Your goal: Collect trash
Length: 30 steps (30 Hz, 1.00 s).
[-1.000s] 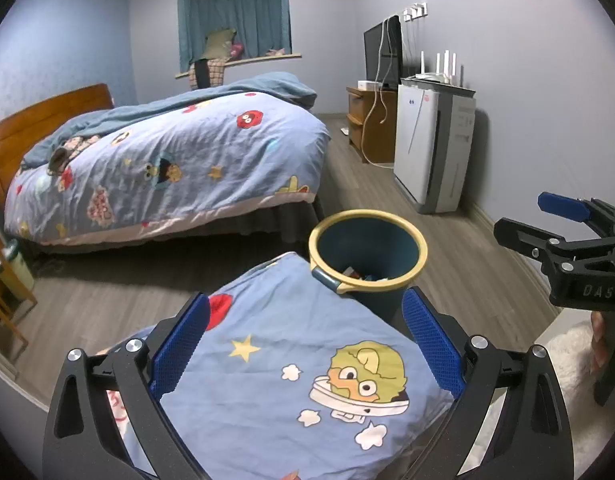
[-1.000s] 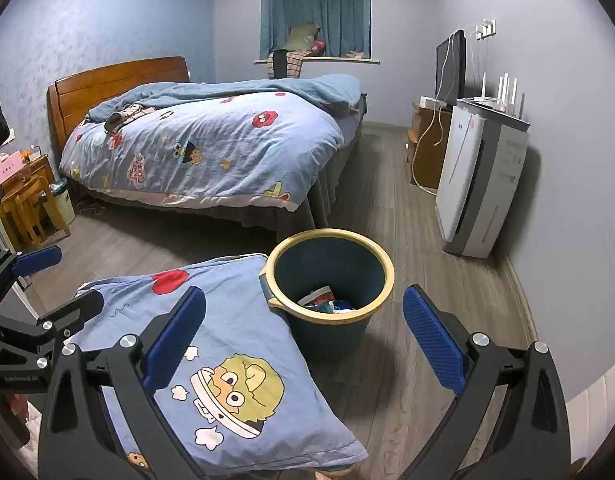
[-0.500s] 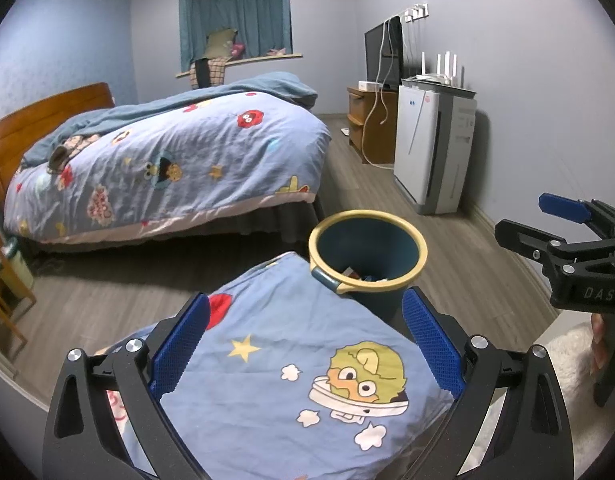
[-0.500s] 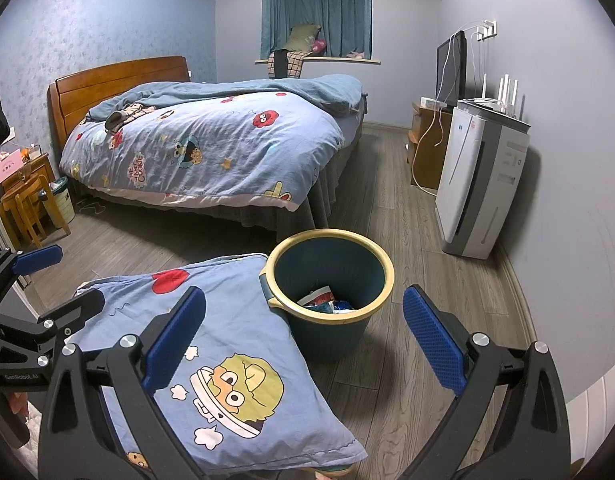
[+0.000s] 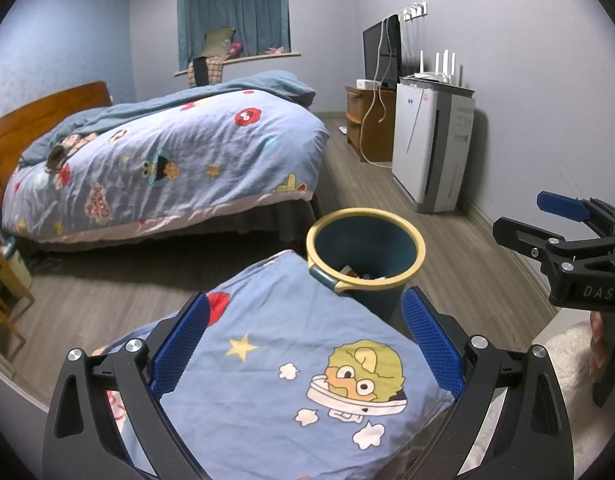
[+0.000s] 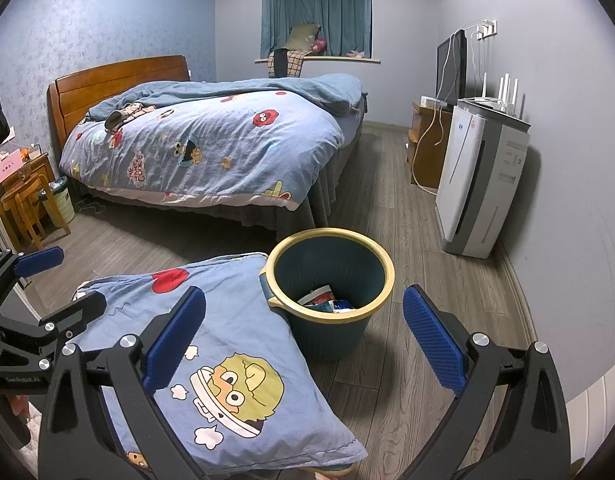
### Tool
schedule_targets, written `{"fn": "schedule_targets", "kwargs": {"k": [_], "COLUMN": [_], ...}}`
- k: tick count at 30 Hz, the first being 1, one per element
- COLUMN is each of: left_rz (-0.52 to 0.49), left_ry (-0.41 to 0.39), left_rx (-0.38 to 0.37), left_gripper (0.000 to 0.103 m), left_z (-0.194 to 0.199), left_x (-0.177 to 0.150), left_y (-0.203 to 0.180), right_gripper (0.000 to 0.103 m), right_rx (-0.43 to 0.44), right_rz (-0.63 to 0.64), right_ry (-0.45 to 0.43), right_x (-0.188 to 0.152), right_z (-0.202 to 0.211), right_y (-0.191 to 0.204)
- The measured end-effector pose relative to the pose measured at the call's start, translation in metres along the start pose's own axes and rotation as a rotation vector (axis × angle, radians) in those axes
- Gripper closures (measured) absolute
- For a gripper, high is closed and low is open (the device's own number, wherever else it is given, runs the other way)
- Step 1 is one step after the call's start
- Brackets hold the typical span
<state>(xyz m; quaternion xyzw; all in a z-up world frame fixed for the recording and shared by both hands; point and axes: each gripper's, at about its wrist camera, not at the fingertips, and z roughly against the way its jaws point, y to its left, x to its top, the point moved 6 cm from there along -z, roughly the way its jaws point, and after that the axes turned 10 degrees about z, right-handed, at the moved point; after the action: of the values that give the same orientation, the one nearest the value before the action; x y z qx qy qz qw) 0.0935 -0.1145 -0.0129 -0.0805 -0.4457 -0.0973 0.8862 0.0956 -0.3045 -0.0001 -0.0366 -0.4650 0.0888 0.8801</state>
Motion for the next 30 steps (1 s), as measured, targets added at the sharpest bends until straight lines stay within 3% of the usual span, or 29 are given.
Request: {"fn": "schedule_targets", "kwargs": {"k": [30], "left_rz": [0.004], "left_ry": [0.000], "left_rx": [0.000], "left_gripper": [0.007], "left_z": [-0.0012], "left_x": [0.0000], "left_y": [-0.0022], "right_gripper": [0.006], "right_rx": [0.000], "right_rz": [0.002], "right_ry": [0.002], "right_x": [0.0007], "right_z": [0.0005], "right_y": [0.0008]}}
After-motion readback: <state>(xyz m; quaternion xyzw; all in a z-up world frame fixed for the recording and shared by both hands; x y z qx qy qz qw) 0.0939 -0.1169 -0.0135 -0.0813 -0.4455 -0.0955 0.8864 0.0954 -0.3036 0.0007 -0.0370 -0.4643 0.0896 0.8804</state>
